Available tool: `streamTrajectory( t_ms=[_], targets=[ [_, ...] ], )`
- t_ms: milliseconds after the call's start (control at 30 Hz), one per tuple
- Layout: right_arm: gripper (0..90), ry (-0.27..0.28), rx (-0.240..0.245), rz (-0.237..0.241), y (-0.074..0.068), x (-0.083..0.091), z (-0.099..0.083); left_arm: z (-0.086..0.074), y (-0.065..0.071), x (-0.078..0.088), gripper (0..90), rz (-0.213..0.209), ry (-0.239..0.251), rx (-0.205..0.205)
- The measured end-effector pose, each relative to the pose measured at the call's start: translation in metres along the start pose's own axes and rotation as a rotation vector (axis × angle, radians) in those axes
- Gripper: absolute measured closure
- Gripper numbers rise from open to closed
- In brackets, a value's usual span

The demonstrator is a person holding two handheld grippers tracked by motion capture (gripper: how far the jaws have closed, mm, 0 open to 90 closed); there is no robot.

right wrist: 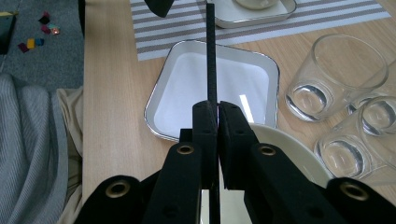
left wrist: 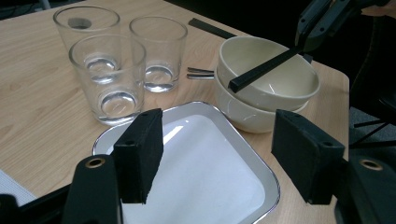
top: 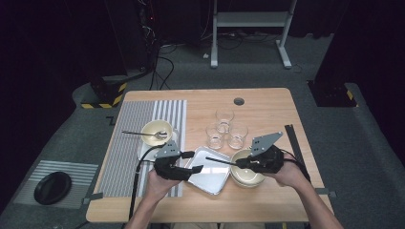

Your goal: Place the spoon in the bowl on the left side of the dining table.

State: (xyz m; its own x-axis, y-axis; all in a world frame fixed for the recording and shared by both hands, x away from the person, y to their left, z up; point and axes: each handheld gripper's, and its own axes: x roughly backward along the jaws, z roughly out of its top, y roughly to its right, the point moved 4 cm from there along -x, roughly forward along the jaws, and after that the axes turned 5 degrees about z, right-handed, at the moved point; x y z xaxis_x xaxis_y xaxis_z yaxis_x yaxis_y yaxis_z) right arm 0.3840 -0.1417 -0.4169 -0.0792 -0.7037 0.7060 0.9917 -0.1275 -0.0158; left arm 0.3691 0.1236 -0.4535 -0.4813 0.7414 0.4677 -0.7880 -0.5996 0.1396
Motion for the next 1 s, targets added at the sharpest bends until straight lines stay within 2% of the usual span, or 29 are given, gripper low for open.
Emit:
streamTrajectory(
  t_ms=[400,433,500,600,633,667,700,1000],
  targets=[
    [86.0,-0.001,-0.004,0.027,-0.003,-0.001,0.001,0.005,0.004,-0.004,34.3,-0.045,-0.005,-0.030],
    [86.0,0.004,0.014,0.029,-0.002,-0.002,0.001,0.005,0.005,-0.005,34.9,-0.052,-0.005,-0.028],
    [86.0,0.002,0.001,0.034,-0.003,-0.002,0.002,0.005,0.005,-0.005,35.9,-0.064,-0.007,-0.036],
    [86.0,0.009,0.004,0.040,-0.004,-0.002,0.003,0.005,0.007,-0.006,38.2,-0.077,-0.007,-0.034],
    [86.0,0.014,0.019,0.041,-0.004,-0.002,0.003,0.005,0.007,-0.007,38.8,-0.081,-0.007,-0.032],
    [86.0,0.007,-0.011,0.044,-0.006,-0.002,0.003,0.005,0.008,-0.007,39.2,-0.084,-0.009,-0.031],
    [86.0,0.012,0.012,0.045,-0.005,-0.002,0.004,0.005,0.008,-0.008,39.8,-0.088,-0.010,-0.027],
    [86.0,0.010,0.020,0.059,-0.007,-0.004,0.006,0.006,0.011,-0.010,47.3,-0.120,-0.006,-0.034]
  ],
)
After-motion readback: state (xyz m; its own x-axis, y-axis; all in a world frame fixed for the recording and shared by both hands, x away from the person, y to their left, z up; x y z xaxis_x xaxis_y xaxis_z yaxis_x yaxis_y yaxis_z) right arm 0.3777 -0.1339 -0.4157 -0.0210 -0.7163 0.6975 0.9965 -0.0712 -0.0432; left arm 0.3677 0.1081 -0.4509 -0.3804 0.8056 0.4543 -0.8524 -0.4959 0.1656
